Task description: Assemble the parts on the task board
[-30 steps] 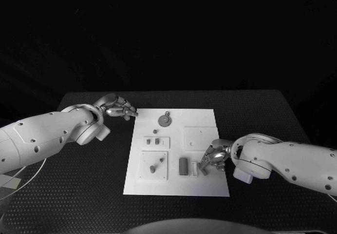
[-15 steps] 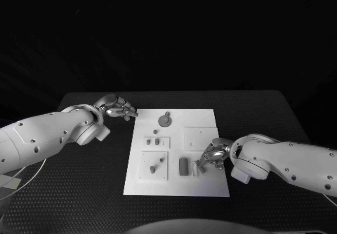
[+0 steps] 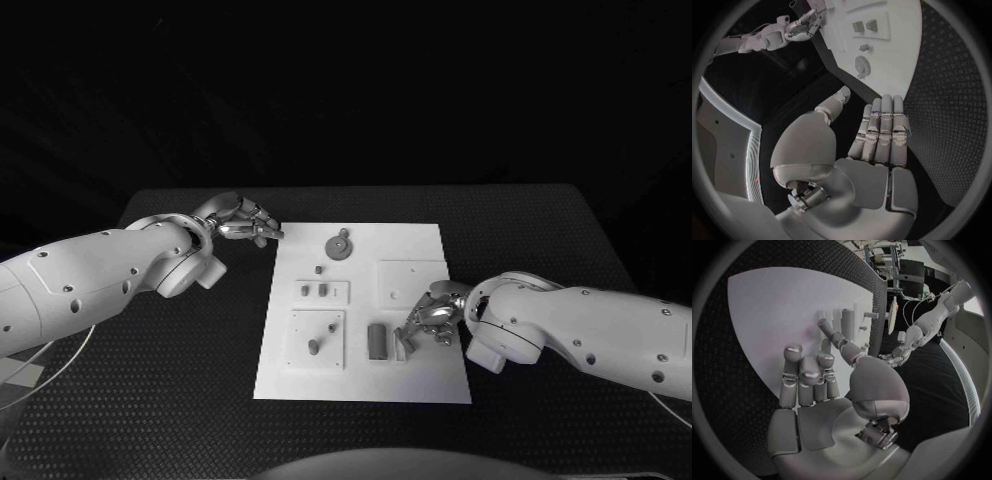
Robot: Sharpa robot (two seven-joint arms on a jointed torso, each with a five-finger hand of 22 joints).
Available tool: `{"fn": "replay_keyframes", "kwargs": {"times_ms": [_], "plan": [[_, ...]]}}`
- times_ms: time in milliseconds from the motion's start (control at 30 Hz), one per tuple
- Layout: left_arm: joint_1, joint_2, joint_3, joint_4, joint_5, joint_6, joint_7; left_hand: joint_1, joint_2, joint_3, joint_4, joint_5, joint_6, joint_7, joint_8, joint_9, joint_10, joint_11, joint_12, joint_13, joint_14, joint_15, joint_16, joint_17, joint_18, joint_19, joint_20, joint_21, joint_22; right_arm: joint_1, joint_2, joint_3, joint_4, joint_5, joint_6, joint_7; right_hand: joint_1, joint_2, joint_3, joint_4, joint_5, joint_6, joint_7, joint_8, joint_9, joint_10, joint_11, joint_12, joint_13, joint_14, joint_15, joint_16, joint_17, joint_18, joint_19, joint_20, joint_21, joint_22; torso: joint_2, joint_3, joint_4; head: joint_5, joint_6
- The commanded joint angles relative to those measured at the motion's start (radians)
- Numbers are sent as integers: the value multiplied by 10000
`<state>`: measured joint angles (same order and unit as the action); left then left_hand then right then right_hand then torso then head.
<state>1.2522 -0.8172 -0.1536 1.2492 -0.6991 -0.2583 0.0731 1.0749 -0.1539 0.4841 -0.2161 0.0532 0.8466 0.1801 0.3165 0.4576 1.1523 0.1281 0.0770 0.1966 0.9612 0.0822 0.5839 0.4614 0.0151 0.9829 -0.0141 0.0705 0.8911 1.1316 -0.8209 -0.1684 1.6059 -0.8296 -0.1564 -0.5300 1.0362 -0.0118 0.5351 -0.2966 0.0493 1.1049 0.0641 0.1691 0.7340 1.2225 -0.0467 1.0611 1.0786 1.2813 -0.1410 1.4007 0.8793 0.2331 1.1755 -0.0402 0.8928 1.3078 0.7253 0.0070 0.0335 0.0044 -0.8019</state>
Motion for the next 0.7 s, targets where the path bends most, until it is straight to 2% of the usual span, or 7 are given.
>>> {"fn": "replay_keyframes", "kwargs": {"times_ms": [33,333,533,700], "plan": [[9,-1,5,33,-15,106,44,-42,-1,19,58,-26,66,-15,68,-15,66,30,-49,12,65,28,-69,12,149,-15,5,15,-9,-44,36,-65,-60,-90,394,-152,-117,30,-43,25,34,45,30,-50,-17,15,28,31,-13,-26,-28,36,10,287,59,-21,60,162,3,-6,-1,13,-12],[10,-15,5,42,-16,105,42,-37,-4,20,59,-26,65,-15,68,-16,66,30,-49,12,66,28,-75,20,149,-16,4,15,-10,-45,114,-125,-61,-864,792,-336,-368,-49,-88,45,33,36,55,-68,-90,-33,52,9,-27,-37,-16,4,2,287,54,-6,37,144,1,-3,-1,14,-37],[11,-29,5,49,-27,105,34,-32,-6,22,58,-26,66,-15,69,-16,67,30,-49,12,67,28,-79,25,149,-16,4,15,-10,-52,110,-144,56,-2218,1125,-411,-723,-281,-92,95,32,31,81,-80,-173,-82,78,-9,-45,-39,0,-45,-12,287,75,-5,-6,112,3,2,-6,14,-49],[11,-27,5,54,-32,107,36,-28,-8,22,57,-26,66,-15,69,-17,67,30,-49,12,68,28,-82,29,149,-16,4,15,-10,-60,100,-149,104,-2807,1270,-434,-1010,-517,2,187,32,37,90,-76,-233,-95,86,-11,-61,-29,8,-79,-19,287,114,-15,-47,82,1,1,-7,10,-49]]}}
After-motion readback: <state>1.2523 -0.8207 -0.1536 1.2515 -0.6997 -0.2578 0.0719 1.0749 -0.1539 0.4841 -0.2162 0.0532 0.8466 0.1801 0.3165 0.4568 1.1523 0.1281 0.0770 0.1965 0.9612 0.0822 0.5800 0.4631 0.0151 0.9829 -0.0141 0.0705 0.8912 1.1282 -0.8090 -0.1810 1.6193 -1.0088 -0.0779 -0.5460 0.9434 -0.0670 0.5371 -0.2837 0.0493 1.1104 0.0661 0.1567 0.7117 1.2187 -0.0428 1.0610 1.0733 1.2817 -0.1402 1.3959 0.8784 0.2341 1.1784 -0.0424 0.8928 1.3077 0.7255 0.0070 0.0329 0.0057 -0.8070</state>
